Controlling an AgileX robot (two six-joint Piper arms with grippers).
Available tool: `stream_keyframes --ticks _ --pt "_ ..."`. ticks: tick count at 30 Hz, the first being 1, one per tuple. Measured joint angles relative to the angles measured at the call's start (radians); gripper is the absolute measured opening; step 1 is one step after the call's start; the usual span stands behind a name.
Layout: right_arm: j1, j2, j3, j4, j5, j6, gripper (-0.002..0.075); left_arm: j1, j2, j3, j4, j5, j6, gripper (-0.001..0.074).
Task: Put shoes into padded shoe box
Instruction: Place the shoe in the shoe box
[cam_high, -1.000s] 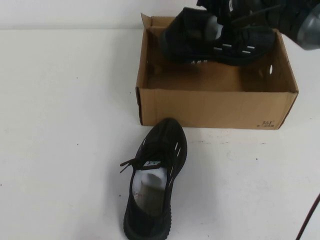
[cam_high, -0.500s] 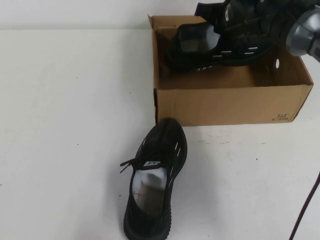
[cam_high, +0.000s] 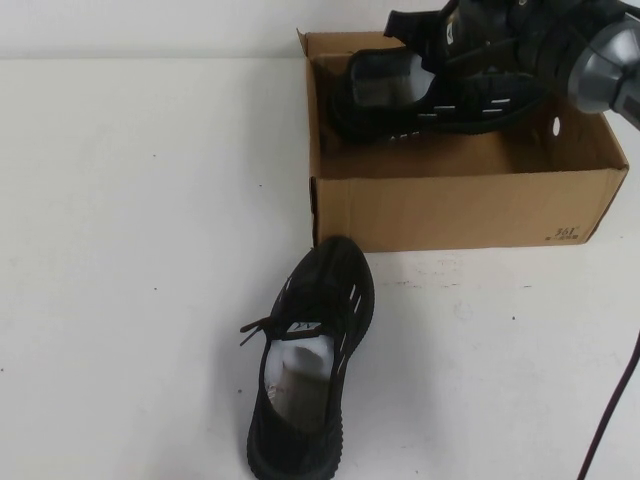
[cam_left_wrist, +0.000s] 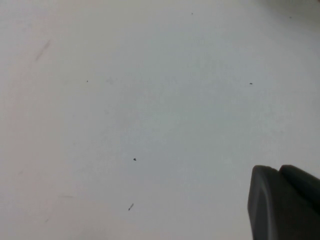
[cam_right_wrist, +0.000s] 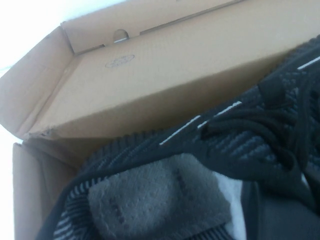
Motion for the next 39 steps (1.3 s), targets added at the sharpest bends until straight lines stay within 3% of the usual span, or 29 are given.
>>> stream_keyframes --ticks 21,39 --pt "0.033 -0.017 0.000 -0.034 0.103 -0.008 0.0020 0.000 0.000 0.000 0.000 0.000 0.000 -0.0004" --pt "0.011 -0.007 0.000 -0.064 0.137 -0.136 0.0020 0.000 0.000 0.000 0.000 0.000 0.000 -0.0004"
